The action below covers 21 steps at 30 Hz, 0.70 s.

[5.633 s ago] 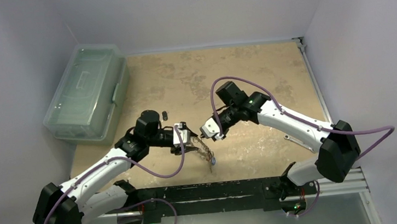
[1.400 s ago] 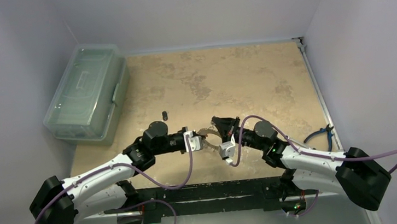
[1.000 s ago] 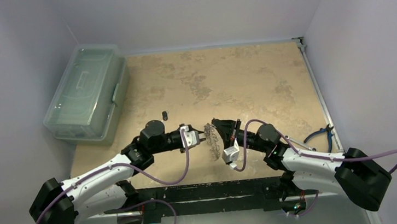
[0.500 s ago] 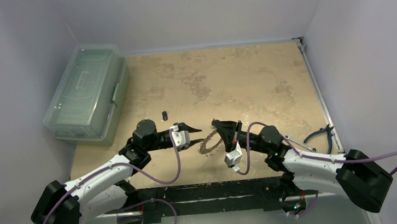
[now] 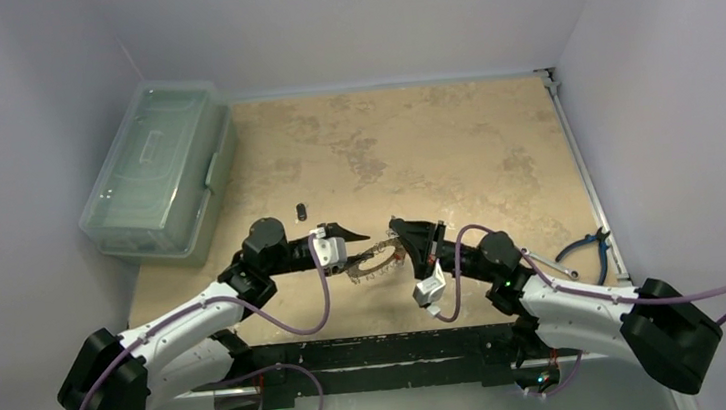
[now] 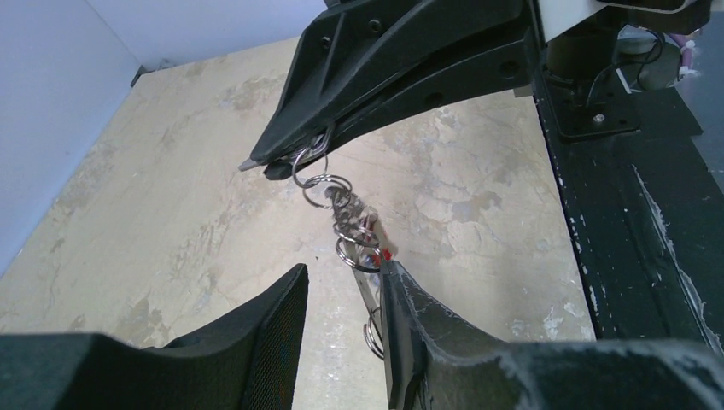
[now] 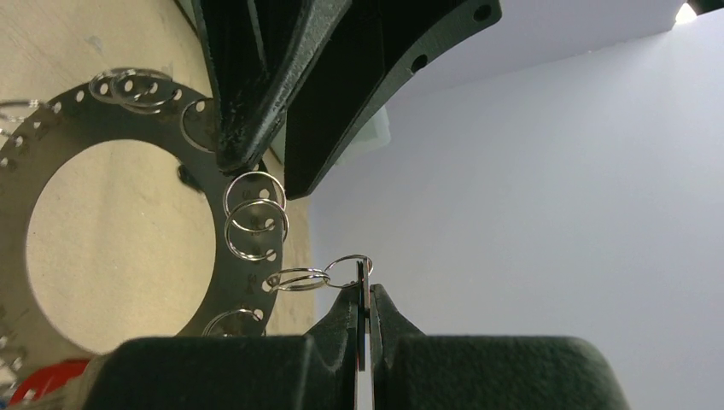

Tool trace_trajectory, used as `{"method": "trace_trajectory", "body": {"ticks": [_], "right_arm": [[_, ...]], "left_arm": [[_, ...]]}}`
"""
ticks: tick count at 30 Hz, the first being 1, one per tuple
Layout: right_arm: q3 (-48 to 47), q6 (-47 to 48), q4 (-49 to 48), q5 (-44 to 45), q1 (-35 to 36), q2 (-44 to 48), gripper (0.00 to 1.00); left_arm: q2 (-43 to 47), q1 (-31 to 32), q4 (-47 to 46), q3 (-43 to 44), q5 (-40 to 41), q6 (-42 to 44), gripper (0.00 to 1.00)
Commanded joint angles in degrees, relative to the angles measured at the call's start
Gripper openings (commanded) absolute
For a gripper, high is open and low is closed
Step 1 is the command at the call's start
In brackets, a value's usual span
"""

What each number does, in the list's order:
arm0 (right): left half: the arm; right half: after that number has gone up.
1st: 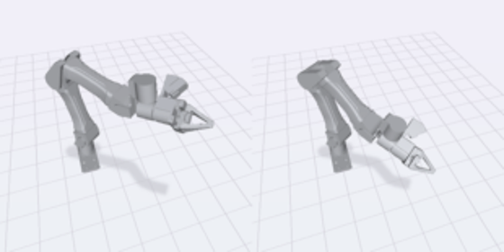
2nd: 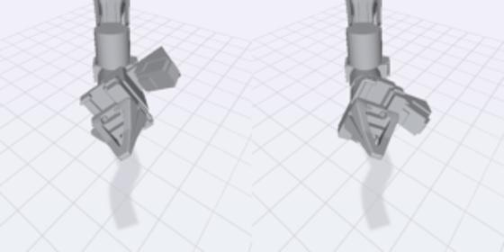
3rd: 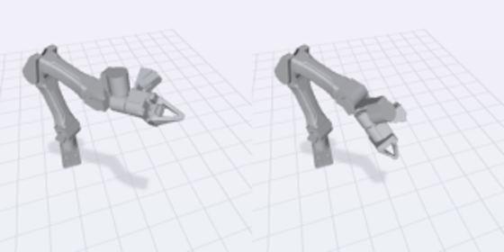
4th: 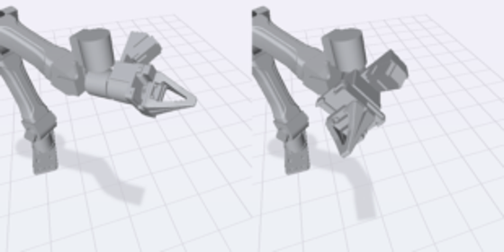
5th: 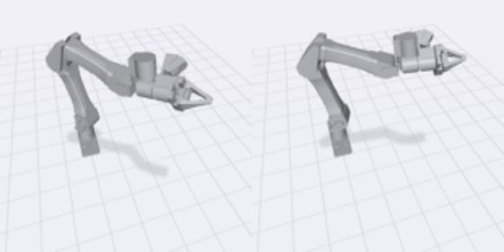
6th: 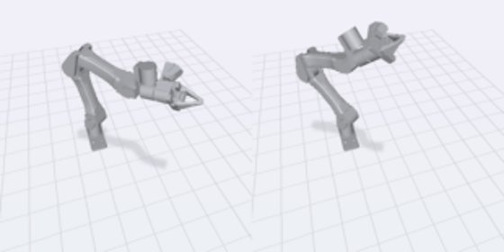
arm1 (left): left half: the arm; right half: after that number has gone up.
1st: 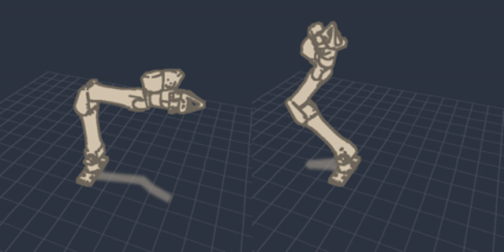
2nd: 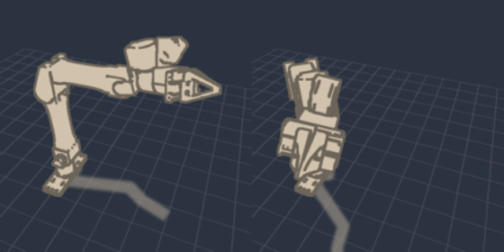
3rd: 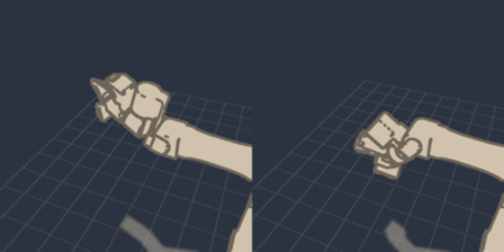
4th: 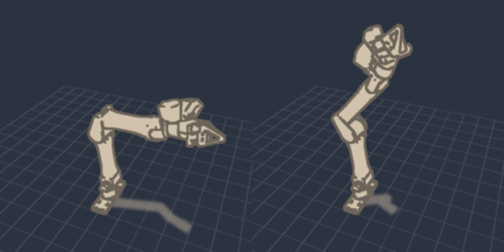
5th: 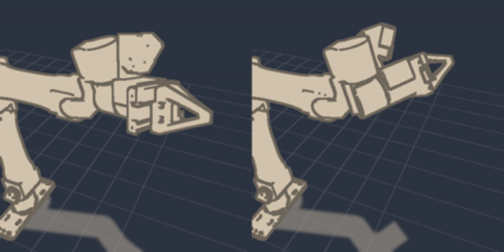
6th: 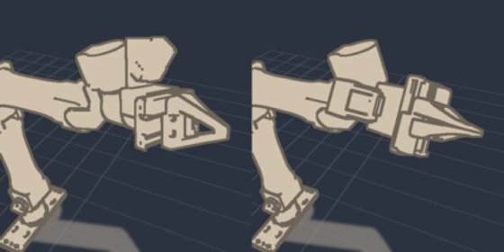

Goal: Remove the keys from the keyring

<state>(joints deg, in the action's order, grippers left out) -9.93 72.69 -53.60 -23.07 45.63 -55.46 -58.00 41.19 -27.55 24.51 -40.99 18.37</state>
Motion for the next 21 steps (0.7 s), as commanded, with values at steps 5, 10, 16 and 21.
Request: {"method": "trace_trajectory", "body": {"ticks": [5,10,16,21], "right_arm": [[2.3,3.7,-6.4,-5.3,0.0,1.4,0.00],[3.3,4.3,-9.2,-7.7,0.0,1.6,0.00],[5.9,6.4,-14.9,-12.0,0.0,1.8,0.00],[7.2,9.2,-16.9,-16.4,0.0,1.8,0.00]], "left_arm": [[-0.1,-2.9,9.5,8.9,-7.7,3.1,0.36],[0.7,-3.2,24.2,14.7,-10.4,13.8,0.35],[-1.4,-3.7,21.3,12.2,-13.1,20.4,0.31],[-3.0,-3.7,18.8,12.3,-16.4,20.8,0.29]]}}
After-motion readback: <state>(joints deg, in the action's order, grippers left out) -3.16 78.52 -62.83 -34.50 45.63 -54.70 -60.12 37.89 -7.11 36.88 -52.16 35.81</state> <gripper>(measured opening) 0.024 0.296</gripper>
